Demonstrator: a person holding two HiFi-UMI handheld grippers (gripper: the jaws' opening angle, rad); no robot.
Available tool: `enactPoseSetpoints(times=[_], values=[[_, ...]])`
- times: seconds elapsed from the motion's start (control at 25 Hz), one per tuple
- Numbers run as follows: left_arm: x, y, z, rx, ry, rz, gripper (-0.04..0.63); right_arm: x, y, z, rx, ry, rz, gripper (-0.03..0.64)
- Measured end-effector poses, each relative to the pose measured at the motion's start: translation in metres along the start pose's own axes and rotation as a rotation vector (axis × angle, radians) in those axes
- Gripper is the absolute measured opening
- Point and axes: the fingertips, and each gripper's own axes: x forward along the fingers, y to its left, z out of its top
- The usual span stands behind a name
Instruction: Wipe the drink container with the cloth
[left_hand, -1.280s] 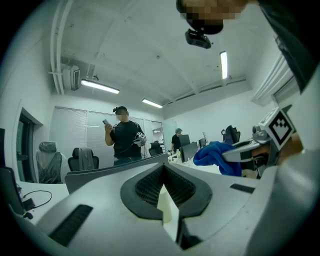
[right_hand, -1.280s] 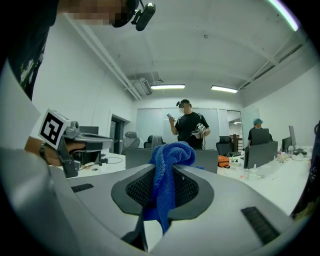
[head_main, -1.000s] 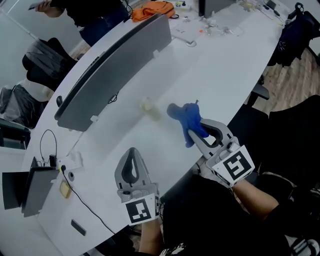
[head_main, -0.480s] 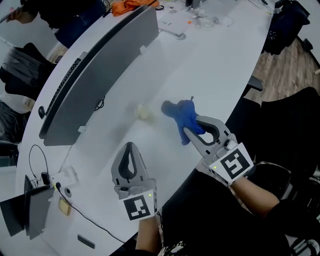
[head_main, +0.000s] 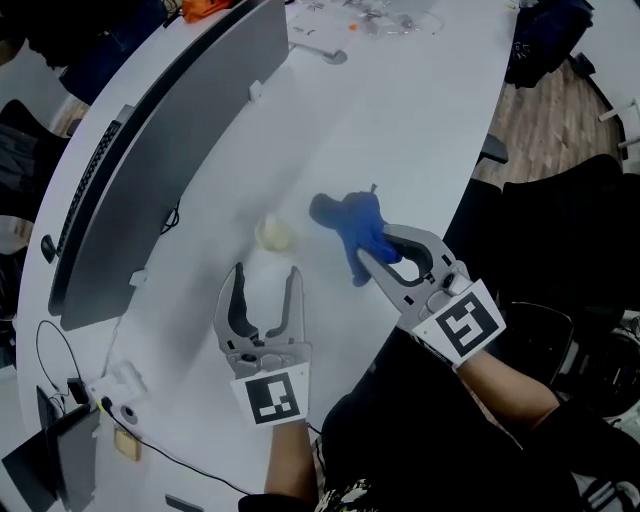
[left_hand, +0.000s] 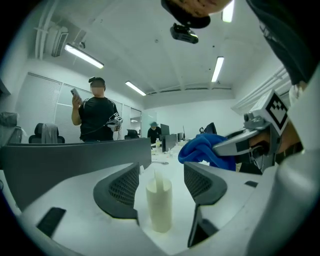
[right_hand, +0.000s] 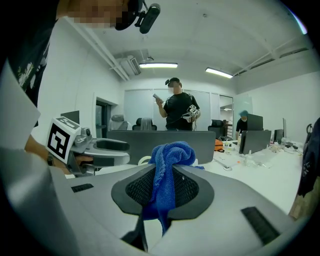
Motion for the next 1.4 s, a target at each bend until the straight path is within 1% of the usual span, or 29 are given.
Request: enactPoseSetpoints(times=[0.08, 0.16, 0.28, 0.36, 0.48, 0.52, 0.64, 0.72, 0.8, 0.84, 0.92, 0.96, 1.04, 1.12, 1.2, 1.28, 1.4], values=[[0.012, 0.001, -0.009, 0.013, 0.017, -0.016, 0.271, 0.007, -0.003, -0.003, -0.014, -0.008, -0.001, 0.064], [0.02, 0.001, -0.016, 0.005, 0.024, -0.011, 0.278, 0.013, -0.004, -0.011, -0.015, 0.005, 0.012, 0.064], [0.032, 0.0, -0.029, 0.018, 0.057, -0.01, 0.29, 0.029, -0.005, -0.025, 0.0, 0.035, 0.048, 0.064], [0.042, -0.001, -0.035, 0.022, 0.074, -0.014, 0.294, 0.042, -0.007, -0.028, 0.009, 0.04, 0.069, 0.064], [0.05, -0.001, -0.044, 0.019, 0.107, 0.0, 0.293, 0.059, -0.007, -0.028, 0.039, 0.044, 0.098, 0.064], [0.052, -0.001, -0.046, 0.028, 0.119, 0.002, 0.293, 0.064, -0.006, -0.028, 0.045, 0.045, 0.111, 0.064], [0.06, 0.003, -0.05, 0.089, 0.151, 0.0, 0.287, 0.083, -0.004, -0.028, 0.058, 0.043, 0.16, 0.064], [0.061, 0.006, -0.054, 0.089, 0.173, -0.017, 0.262, 0.094, -0.001, -0.028, 0.08, 0.036, 0.193, 0.065], [0.058, 0.006, -0.057, 0.078, 0.184, -0.066, 0.259, 0.101, 0.002, -0.026, 0.119, 0.026, 0.229, 0.064], [0.057, 0.005, -0.057, 0.093, 0.174, -0.103, 0.259, 0.102, 0.003, -0.025, 0.145, 0.021, 0.254, 0.064], [0.057, 0.003, -0.05, 0.143, 0.119, -0.19, 0.258, 0.106, 0.005, -0.021, 0.179, 0.01, 0.311, 0.064], [0.057, 0.001, -0.047, 0.155, 0.087, -0.225, 0.258, 0.108, 0.006, -0.021, 0.177, 0.007, 0.336, 0.064], [0.055, -0.002, -0.04, 0.152, 0.038, -0.269, 0.258, 0.107, 0.01, -0.026, 0.163, 0.017, 0.373, 0.064], [0.053, -0.004, -0.034, 0.144, -0.002, -0.292, 0.258, 0.107, 0.012, -0.035, 0.164, 0.031, 0.39, 0.063], [0.053, -0.004, -0.032, 0.139, -0.034, -0.304, 0.258, 0.114, 0.01, -0.05, 0.14, 0.063, 0.397, 0.061], [0.055, 0.0, -0.033, 0.124, -0.046, -0.31, 0.256, 0.128, 0.011, -0.071, 0.109, 0.13, 0.4, 0.053], [0.056, 0.003, -0.034, 0.096, -0.06, -0.322, 0.253, 0.147, 0.011, -0.104, 0.064, 0.226, 0.381, 0.049]])
